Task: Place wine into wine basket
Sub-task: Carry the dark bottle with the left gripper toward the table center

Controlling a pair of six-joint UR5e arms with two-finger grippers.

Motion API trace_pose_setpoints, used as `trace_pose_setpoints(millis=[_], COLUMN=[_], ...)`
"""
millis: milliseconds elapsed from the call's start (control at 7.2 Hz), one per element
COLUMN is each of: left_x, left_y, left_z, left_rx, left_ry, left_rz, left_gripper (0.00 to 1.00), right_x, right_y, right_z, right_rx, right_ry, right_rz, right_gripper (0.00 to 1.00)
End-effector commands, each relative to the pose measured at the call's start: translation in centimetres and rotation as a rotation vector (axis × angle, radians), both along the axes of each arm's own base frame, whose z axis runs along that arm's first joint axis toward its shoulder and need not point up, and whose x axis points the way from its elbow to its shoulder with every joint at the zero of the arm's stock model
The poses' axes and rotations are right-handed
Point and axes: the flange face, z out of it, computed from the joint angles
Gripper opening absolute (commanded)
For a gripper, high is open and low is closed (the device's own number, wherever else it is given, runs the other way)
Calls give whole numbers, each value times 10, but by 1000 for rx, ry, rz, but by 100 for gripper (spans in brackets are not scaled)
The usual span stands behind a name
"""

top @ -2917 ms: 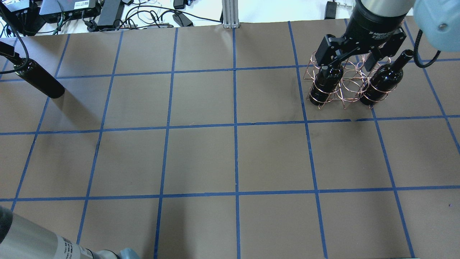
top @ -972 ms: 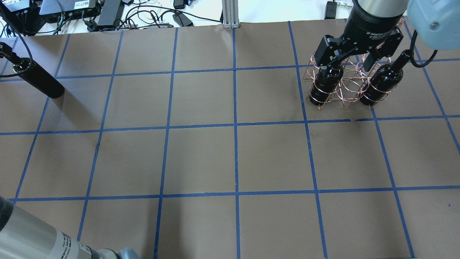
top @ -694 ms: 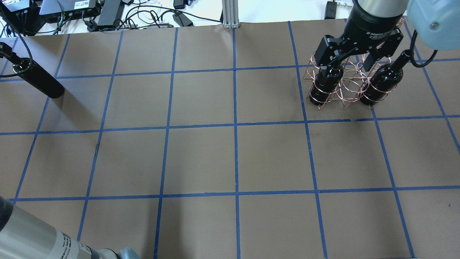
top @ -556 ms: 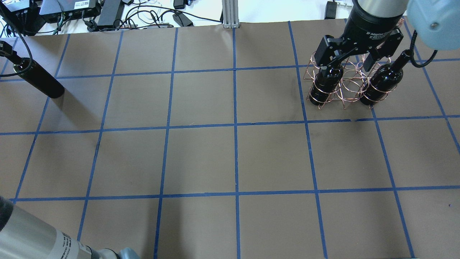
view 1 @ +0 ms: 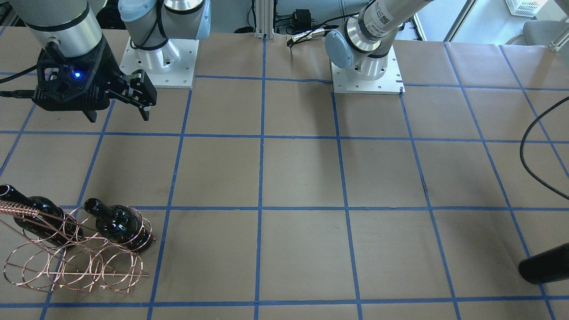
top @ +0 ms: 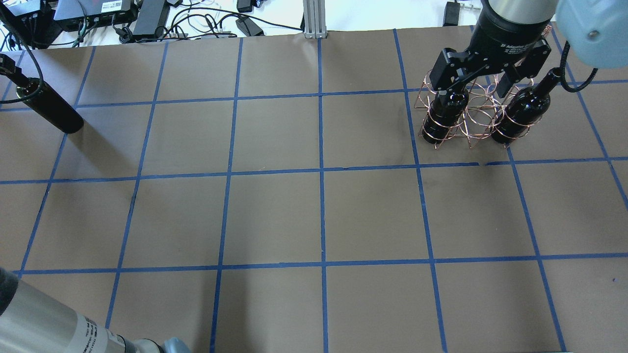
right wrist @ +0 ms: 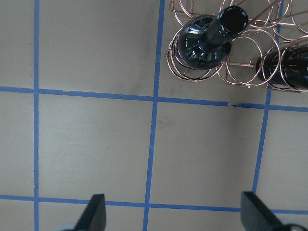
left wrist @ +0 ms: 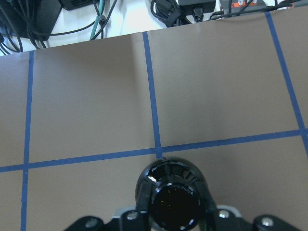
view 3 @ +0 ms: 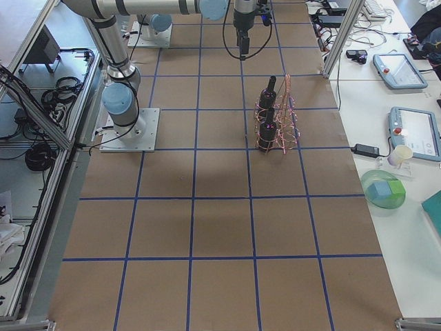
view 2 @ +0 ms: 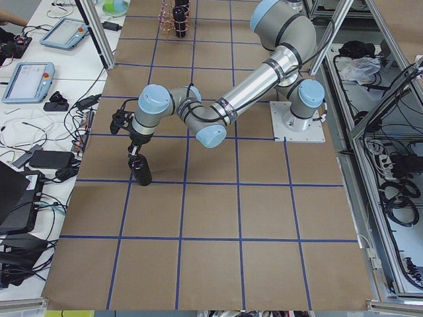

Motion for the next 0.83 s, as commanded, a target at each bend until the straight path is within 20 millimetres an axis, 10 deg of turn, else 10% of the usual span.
trace_pose_setpoints(millis=[0, 417, 694], left_x=[-14, -107, -215], left_y=[2, 23, 60], left_z=[20, 69, 85], left_rx=[-13, 68, 119], left_ry=[-4, 52, 89], left_rz=[2, 79, 189], left_gripper=[16, 16, 16], right_x=[0, 1, 1], right_y=[-1, -2, -2], right_z=[-2, -3, -3], right_rx=[2, -6, -7], right_ry=[0, -5, 0], right_rz=[-5, -5, 2], right_gripper=[100, 100, 100])
